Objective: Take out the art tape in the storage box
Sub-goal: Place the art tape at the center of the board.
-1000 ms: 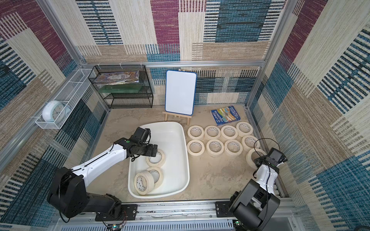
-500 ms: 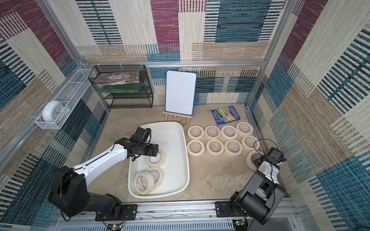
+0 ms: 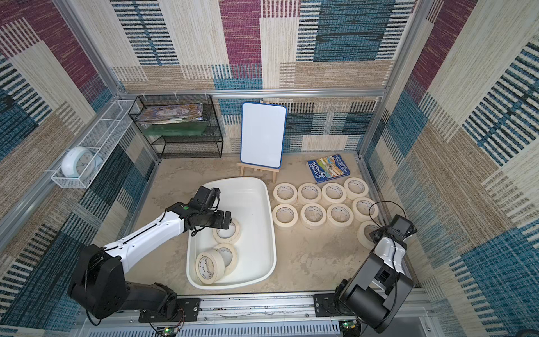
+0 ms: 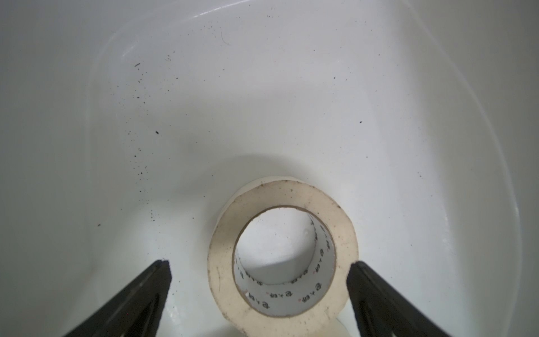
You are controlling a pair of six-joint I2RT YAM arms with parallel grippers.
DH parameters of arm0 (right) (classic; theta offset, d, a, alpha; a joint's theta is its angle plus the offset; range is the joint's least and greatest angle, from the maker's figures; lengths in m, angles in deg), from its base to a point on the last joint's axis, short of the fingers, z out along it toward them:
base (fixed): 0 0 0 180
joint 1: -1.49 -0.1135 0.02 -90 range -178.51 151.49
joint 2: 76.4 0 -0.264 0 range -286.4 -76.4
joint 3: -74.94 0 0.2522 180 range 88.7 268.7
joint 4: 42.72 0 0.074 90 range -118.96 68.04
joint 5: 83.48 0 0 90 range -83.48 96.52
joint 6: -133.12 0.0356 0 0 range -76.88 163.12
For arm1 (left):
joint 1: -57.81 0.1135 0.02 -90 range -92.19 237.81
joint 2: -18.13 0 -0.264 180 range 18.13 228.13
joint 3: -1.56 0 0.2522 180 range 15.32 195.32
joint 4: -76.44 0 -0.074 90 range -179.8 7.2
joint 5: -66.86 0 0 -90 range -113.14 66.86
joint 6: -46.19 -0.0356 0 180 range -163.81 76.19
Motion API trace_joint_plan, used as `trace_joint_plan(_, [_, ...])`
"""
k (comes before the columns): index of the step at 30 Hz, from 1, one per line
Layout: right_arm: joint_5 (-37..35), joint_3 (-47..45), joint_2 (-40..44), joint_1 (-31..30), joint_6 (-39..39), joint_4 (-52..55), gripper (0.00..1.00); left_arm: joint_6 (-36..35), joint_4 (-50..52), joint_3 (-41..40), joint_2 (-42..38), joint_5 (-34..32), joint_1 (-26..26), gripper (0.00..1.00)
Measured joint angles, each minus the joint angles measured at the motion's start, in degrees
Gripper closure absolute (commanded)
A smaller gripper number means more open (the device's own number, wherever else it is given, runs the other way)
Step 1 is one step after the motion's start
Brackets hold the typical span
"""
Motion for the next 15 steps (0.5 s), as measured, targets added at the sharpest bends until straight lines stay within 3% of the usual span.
trace_joint_plan(2, [0.44,0.07,1.88,-0.35,-0.02,0.39,0.42,0.0,0.0,0.02,-0.22,0.0,0.0,0.0])
trace_joint_plan(5, [1.68,0.94,5.88,-2.14,0.07,1.31,0.29,0.0,0.22,0.31,-0.26,0.02,0.0,0.0])
trace_joint_plan(11, [4.96,7.13,10.6,-14.91,0.35,4.61,0.0,-0.26,1.25,0.7,-0.2,0.72,-0.52,0.01])
trace_joint_plan(13, [7.04,8.37,10.86,-17.44,0.33,4.74,0.0,-0.44,1.79,0.7,0.02,1.92,-0.76,0.01])
trace_joint_plan(15, [5.25,12.2,9.62,-25.44,0.09,8.9,0.0,-0.74,2.64,1.05,1.86,1.73,-1.7,0.0])
